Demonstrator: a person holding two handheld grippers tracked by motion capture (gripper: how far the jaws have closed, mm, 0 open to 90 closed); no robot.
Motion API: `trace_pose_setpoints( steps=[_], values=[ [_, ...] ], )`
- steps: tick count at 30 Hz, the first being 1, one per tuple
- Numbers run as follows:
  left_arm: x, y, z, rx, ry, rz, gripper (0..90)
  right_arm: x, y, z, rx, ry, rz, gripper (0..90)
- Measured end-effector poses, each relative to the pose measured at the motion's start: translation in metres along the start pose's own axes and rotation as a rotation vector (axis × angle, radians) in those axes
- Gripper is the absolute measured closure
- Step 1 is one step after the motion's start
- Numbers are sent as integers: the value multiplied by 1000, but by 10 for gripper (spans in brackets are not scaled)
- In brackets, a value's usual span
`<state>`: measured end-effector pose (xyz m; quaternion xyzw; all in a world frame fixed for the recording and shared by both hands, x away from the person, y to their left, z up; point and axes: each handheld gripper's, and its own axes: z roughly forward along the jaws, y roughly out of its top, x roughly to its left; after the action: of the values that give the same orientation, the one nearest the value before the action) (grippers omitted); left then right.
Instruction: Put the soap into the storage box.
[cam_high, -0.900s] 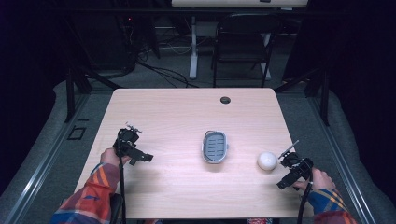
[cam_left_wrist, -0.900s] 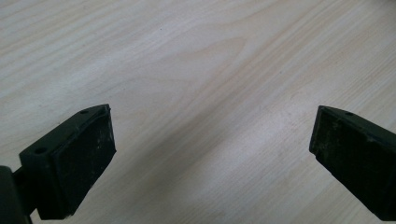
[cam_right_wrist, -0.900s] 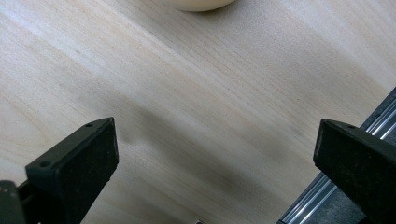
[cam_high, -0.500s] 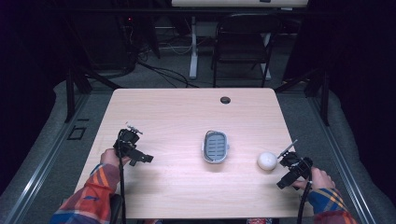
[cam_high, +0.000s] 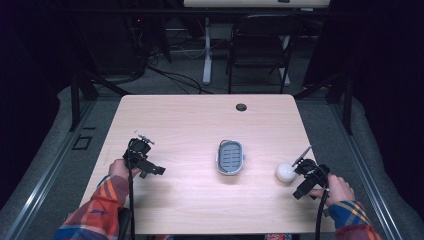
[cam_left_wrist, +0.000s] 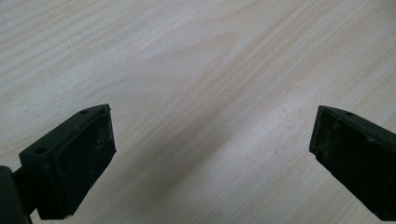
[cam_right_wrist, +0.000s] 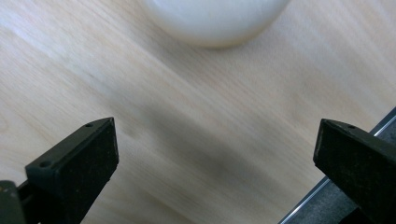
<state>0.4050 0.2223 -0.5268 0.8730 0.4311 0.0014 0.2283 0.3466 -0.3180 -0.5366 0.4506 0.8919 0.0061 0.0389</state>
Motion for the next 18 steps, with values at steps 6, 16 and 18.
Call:
trace_pose_setpoints(
  steps=[6, 16, 18],
  values=[
    [0, 0, 0, 1, 2, 1, 0, 5, 9, 2, -45, 35, 15, 0],
    [-1, 0, 1, 5, 0, 6, 0, 5, 28, -5, -37, 26, -34, 0],
    [-1, 0, 1, 3, -1, 6, 0, 7, 33, -4, -76, 39, -16, 8]
  ],
)
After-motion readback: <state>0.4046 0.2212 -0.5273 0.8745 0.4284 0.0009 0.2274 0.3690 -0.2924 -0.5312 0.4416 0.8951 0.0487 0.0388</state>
